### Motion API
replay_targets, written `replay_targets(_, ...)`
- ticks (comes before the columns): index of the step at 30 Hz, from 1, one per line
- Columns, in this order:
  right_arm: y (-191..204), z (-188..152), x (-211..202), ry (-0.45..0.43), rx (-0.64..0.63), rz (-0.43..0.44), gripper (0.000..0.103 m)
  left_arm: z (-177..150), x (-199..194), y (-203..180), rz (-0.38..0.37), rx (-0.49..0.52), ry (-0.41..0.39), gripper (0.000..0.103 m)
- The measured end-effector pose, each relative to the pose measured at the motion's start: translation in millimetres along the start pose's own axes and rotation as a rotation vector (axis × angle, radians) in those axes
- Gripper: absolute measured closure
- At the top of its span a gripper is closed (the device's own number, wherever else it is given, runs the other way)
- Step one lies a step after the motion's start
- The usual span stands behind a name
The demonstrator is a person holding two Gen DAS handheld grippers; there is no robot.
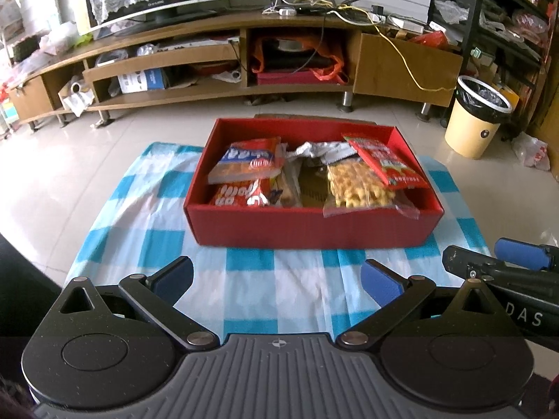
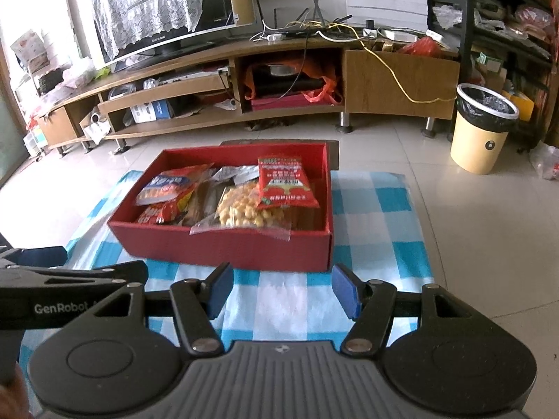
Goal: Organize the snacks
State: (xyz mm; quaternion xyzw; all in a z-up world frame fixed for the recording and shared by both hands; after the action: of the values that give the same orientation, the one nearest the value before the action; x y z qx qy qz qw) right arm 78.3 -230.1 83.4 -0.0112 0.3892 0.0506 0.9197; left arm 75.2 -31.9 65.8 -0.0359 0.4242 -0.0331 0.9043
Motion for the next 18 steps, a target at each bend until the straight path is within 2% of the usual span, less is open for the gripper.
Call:
replay_targets(10,16,-38,-18,0.064,0.002,0.018,0.045,-36,-20,12,0.005,0.021,0.048,0.000)
replay_targets(18,26,-55,-29,0.086,-0.014,0.029,0.045,-55,-32,20,0.003,0.019,0.058,0.000)
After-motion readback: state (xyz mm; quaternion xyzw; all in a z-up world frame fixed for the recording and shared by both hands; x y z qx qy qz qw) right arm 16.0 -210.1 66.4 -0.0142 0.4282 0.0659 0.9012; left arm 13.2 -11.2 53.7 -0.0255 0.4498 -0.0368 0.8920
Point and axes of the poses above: each gripper's, at about its wrist camera, not at the fingertips, and x roughly the way its jaws point, y to its left, z to its top, the point moved 1 cm from there along x, roughly the way its jaws point, and after that the axes turned 10 degrees about -x, right-handed, at the moved point
